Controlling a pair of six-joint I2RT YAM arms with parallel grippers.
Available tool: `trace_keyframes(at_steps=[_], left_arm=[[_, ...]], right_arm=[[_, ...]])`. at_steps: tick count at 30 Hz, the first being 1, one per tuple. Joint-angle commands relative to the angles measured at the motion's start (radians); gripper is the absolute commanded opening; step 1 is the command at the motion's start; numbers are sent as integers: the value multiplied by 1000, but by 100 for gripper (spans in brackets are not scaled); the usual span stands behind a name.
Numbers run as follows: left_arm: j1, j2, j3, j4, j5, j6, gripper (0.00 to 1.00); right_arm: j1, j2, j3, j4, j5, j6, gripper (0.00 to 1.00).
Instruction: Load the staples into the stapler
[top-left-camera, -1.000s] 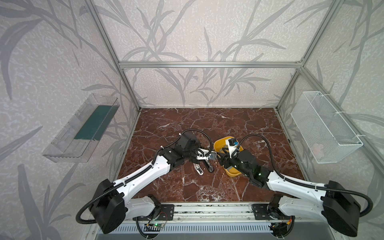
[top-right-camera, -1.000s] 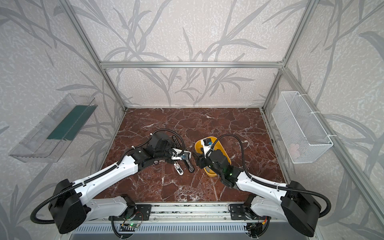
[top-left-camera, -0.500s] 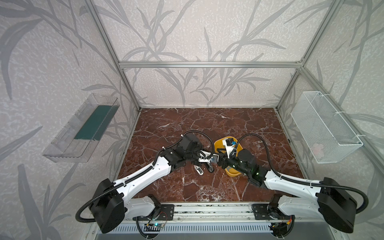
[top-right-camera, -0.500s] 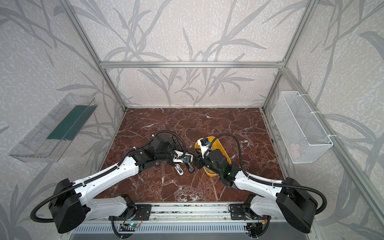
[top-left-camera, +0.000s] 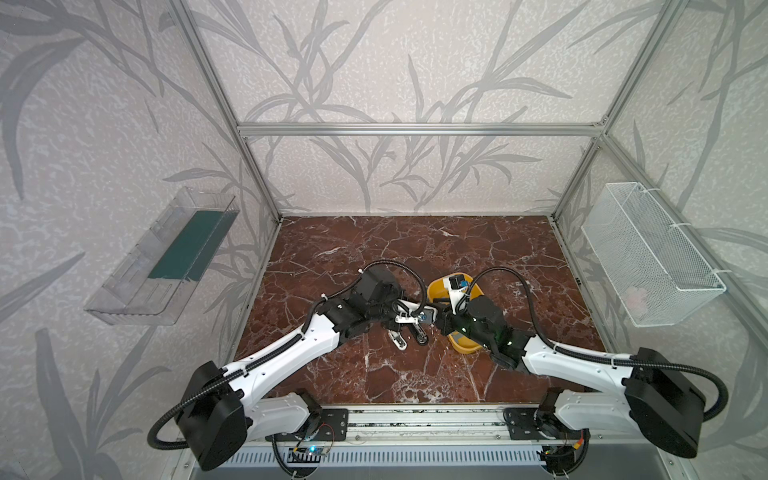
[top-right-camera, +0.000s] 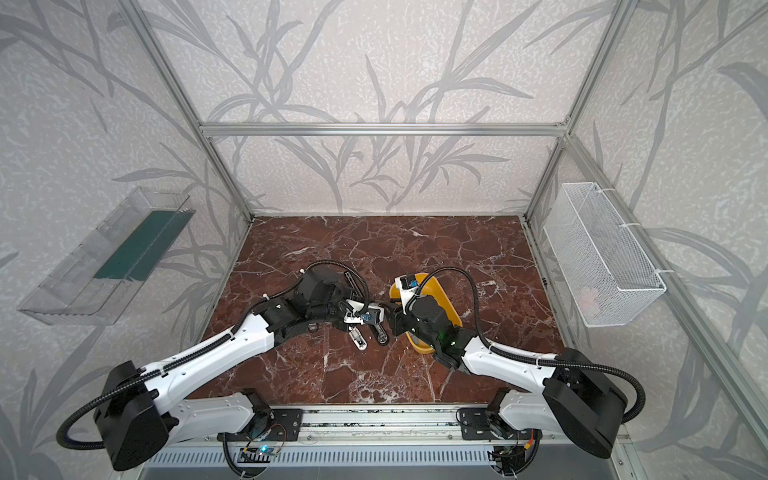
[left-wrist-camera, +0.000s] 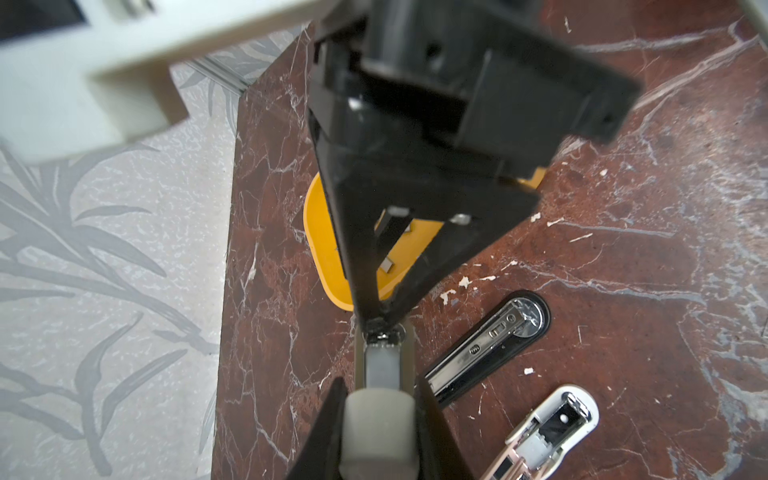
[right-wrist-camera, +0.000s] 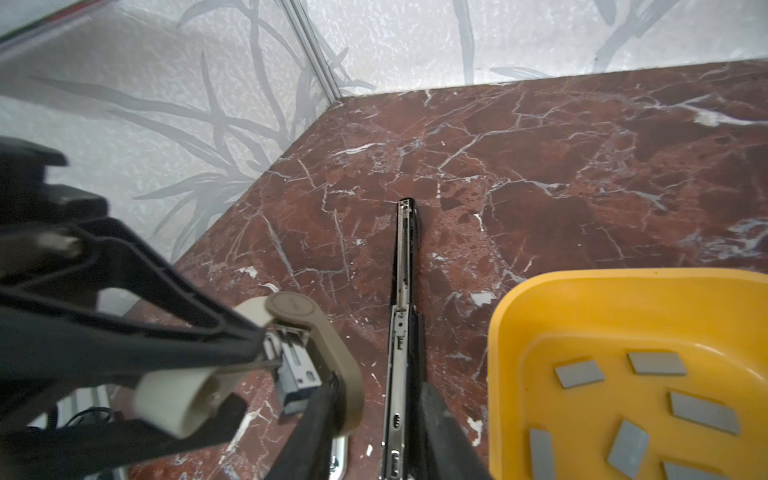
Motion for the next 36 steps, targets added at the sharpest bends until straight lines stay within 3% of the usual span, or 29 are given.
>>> trace_keyframes(at_steps=[1, 17, 27, 36], left_arm=[[-4, -33, -7, 4, 71, 4, 0], [6, -40, -12, 28, 91, -37, 0], [37, -24, -2, 36, 83, -69, 0], [37, -21, 0, 35, 99, -79, 0]], right_arm=[[-4, 14, 28, -36, 33, 7, 30], [-3, 14, 39, -30, -8, -15, 30], [-3, -148, -9, -37, 52, -67, 38], [15, -130, -16, 72, -104, -110, 33]])
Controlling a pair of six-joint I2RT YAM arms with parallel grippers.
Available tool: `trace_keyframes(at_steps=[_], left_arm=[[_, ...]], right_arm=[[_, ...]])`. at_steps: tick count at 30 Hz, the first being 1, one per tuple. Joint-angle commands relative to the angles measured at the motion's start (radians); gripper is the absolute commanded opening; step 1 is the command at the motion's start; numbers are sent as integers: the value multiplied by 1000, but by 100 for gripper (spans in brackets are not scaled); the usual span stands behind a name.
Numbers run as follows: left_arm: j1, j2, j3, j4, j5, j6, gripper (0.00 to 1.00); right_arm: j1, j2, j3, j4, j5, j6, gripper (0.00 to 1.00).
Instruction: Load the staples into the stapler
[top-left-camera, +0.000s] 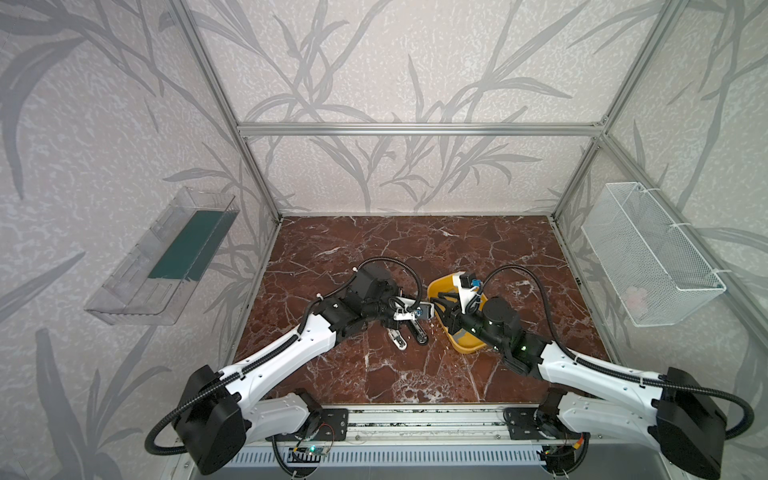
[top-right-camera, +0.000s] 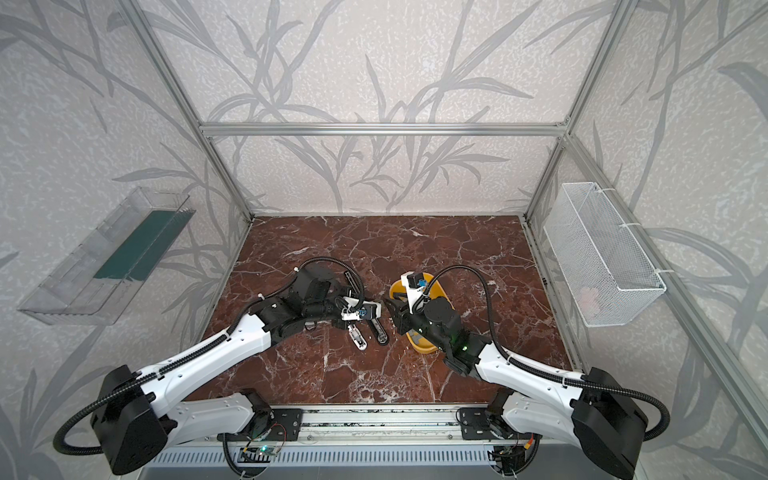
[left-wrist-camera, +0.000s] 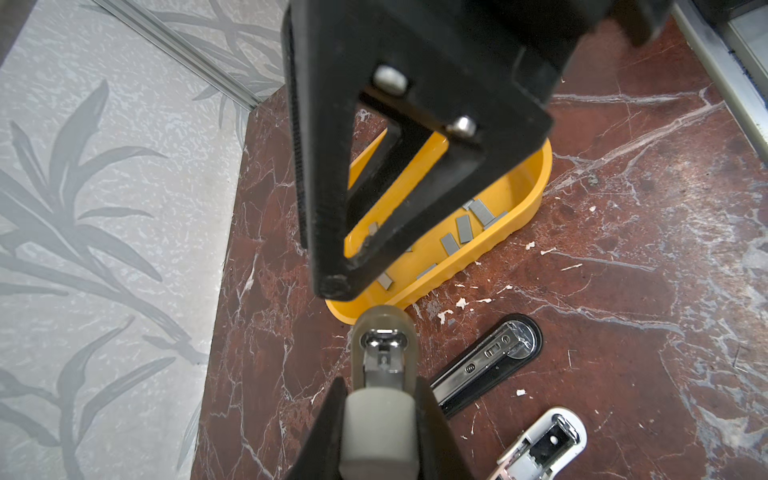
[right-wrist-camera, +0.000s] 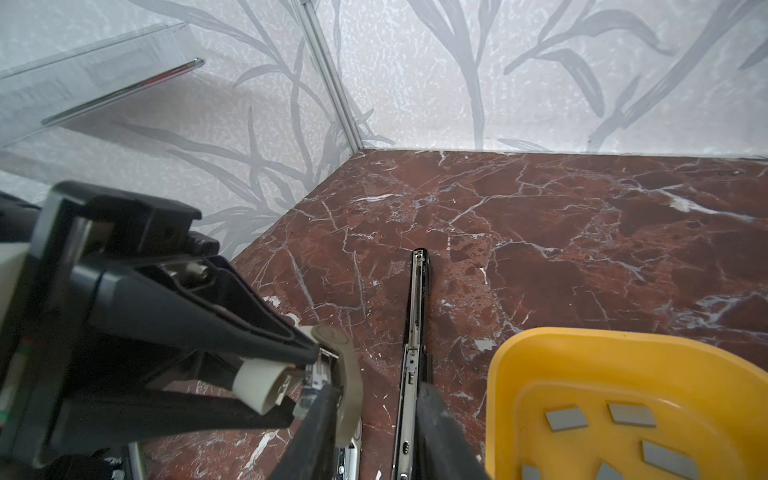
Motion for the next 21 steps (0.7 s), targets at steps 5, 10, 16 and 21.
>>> trace_keyframes(at_steps=[5, 10, 16, 21], left_arm=[[3, -11, 5, 9, 38, -8, 0], [3, -17, 5, 9, 62, -12, 0], [3, -43, 2, 22, 112, -38, 0], [3, -60, -14, 37, 134, -40, 0]], right_arm=[[19, 86, 35, 44, -83, -24, 31], [19, 135, 57, 23, -78, -12, 31], [19, 199, 91, -19, -57, 14, 29], [19, 212, 103, -55, -15, 22, 27]])
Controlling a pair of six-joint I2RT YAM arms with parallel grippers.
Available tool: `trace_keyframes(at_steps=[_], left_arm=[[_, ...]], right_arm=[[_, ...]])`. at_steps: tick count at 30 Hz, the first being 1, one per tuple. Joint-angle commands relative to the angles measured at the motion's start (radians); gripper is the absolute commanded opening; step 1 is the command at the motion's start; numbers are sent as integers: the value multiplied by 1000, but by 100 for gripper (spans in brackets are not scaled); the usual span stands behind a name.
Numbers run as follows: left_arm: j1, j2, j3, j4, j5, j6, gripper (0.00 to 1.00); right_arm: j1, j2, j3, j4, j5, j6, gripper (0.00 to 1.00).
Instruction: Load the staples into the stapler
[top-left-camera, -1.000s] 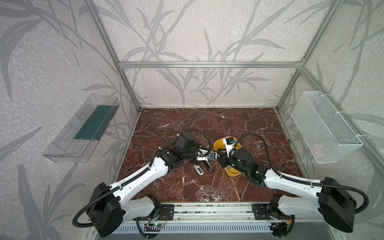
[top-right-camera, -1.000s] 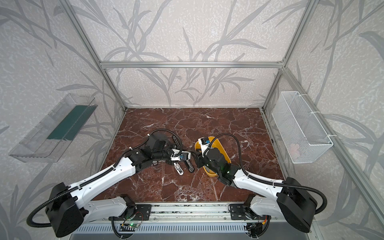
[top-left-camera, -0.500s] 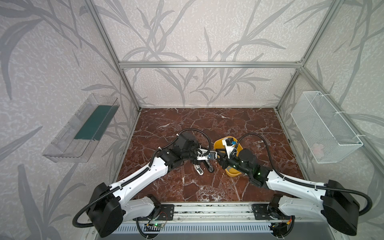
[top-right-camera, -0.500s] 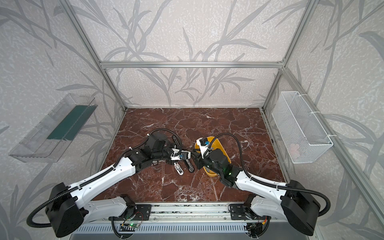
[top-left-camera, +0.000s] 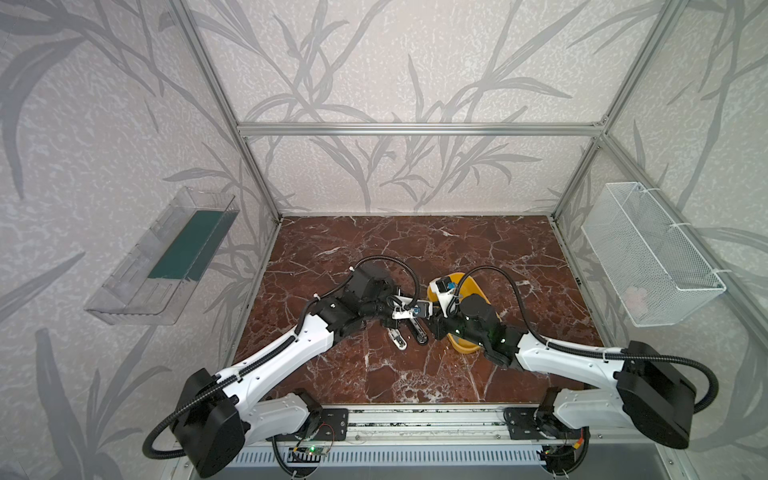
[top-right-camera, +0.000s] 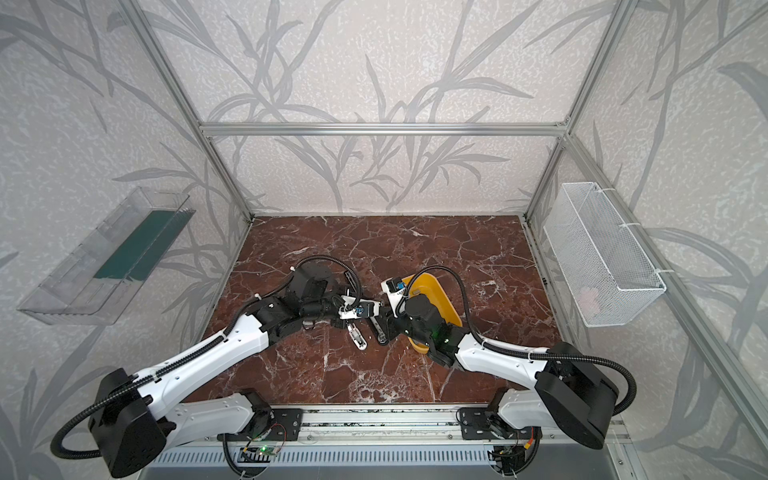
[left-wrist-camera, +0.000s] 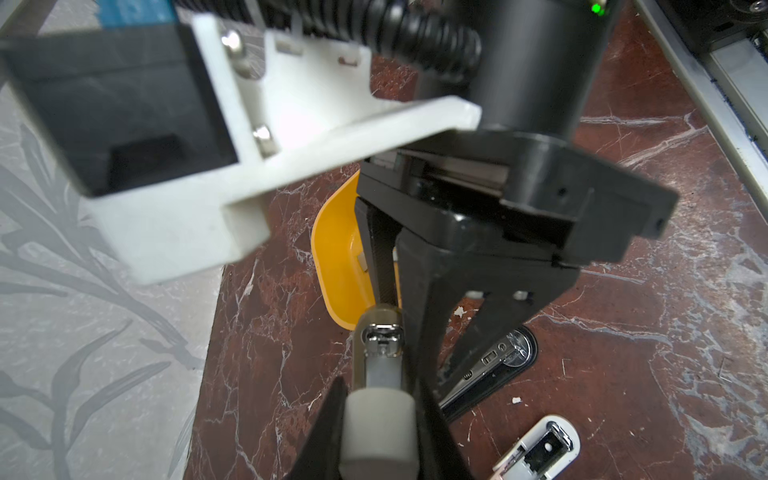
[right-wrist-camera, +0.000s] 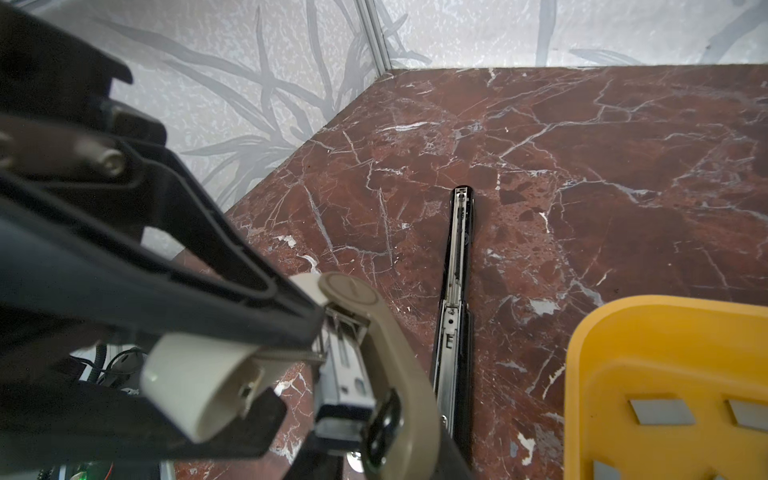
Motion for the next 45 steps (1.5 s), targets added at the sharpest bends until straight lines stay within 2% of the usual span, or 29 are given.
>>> trace_keyframes(at_steps=[1, 6, 11, 14, 19, 22, 27, 33, 45], left_arm=[[-14, -35, -7, 35, 76, -25, 0], [3, -10, 2, 55, -42, -57, 0], [20, 10, 12, 51, -57, -66, 0], [21, 15, 21, 20, -40, -49, 0], [19, 22, 18, 15, -6, -43, 0], [18, 29, 28, -4, 24, -37, 0], [16, 18, 24, -7, 62, -31, 0], [17, -11, 10, 0, 140, -19, 0], [16, -46, -13, -1, 273, 9, 0]], right_arm=[[-1, 3, 23, -30, 56, 12, 27], [-1, -66, -40, 58, 31, -3, 32], [-1, -151, -90, 110, 4, -20, 42], [-1, -193, -123, 169, -21, -36, 40], [-1, -213, -129, 200, -61, -53, 24], [-1, -189, -112, 195, -84, -56, 22], [-1, -128, -83, 169, -68, -43, 21], [-6, -81, -47, 67, 37, -22, 21], [-7, -22, -8, 35, 16, -22, 21]])
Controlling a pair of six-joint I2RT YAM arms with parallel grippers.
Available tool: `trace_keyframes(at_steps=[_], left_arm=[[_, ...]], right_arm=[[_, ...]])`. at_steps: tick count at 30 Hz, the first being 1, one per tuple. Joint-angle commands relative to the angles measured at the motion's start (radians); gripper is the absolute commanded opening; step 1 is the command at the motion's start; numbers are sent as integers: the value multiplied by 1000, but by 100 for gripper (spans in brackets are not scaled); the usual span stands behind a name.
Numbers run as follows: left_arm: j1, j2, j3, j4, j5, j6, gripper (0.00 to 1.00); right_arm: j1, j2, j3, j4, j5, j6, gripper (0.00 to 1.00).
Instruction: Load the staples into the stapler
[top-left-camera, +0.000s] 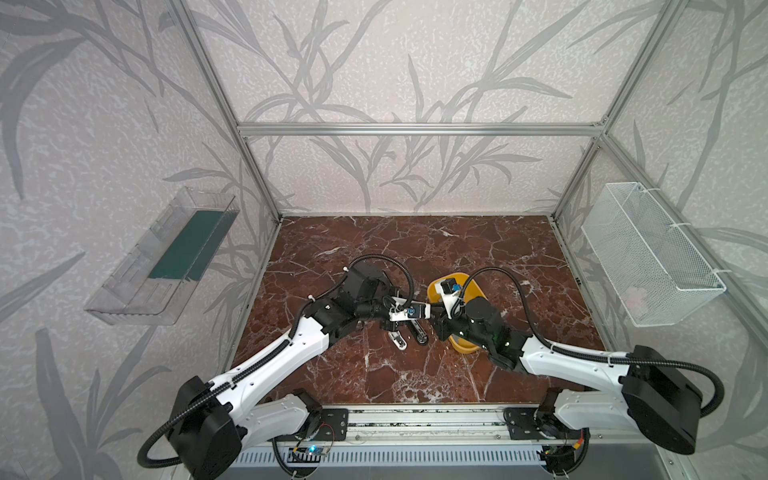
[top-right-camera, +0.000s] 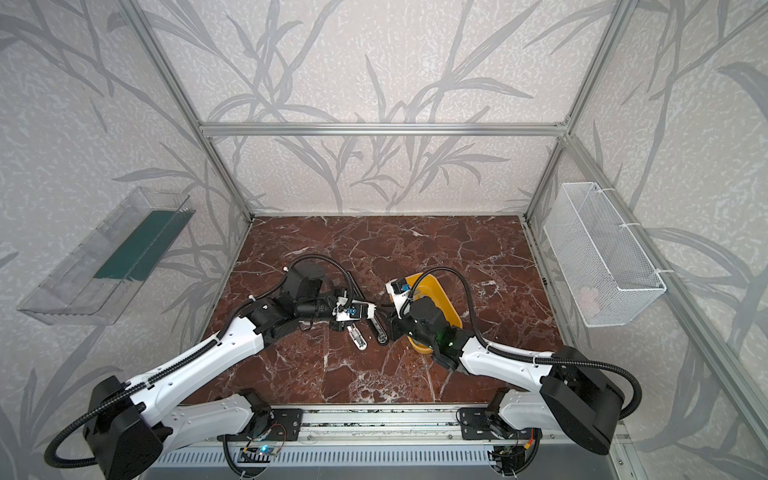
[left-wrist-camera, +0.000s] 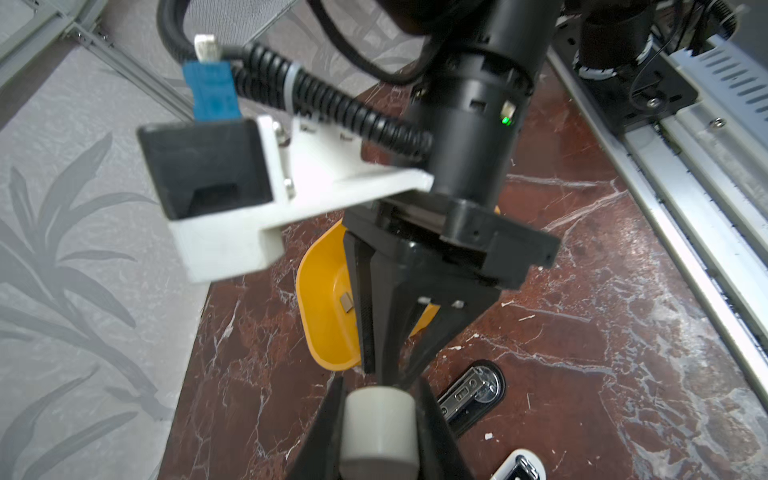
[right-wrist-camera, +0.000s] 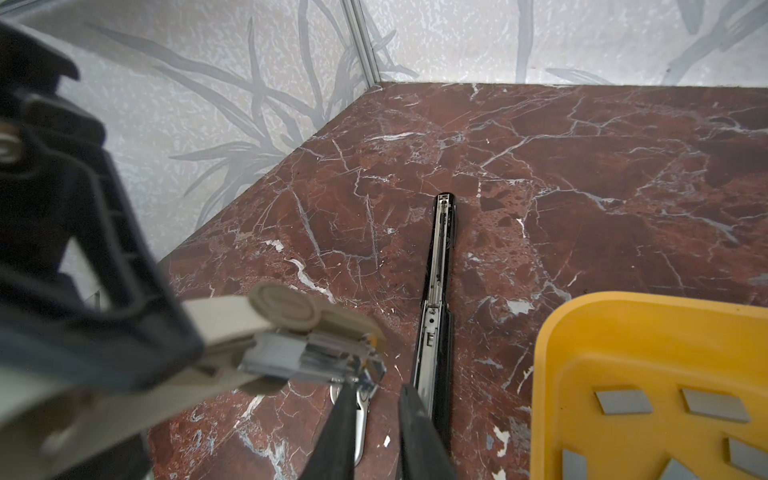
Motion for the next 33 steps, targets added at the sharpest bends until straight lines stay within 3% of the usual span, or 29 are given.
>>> trace_keyframes(at_steps=[1, 6, 9, 13, 15, 19, 23, 29, 31, 33], left_arm=[[-3, -15, -12, 0, 99, 26, 0], [-2, -21, -14, 34, 61, -29, 0], [12, -20, -19, 76, 6, -83, 0], [66, -1, -6, 97, 12, -147, 0], [88, 12, 9, 82, 25, -158, 0], [116, 32, 30, 42, 65, -158, 0], [125, 49, 62, -43, 139, -112, 0], [125, 59, 87, -169, 295, -11, 0], [125, 60, 91, -190, 324, 8, 0], [124, 64, 92, -205, 338, 23, 0]], right_arm=[[-4, 12, 40, 1, -19, 2, 21], [-4, 11, 39, 14, -45, -6, 23], [-4, -15, 22, 27, -23, -23, 31], [-4, -57, -14, 51, 42, -75, 46], [-5, -66, -49, 123, 44, -135, 55], [-4, -34, -154, 444, -47, -270, 68], [-4, 25, -212, 618, -118, -328, 74], [-4, 59, -155, 514, -197, -347, 79], [-2, 62, -133, 474, -223, -356, 90], [-1, 65, -135, 484, -226, -359, 92]])
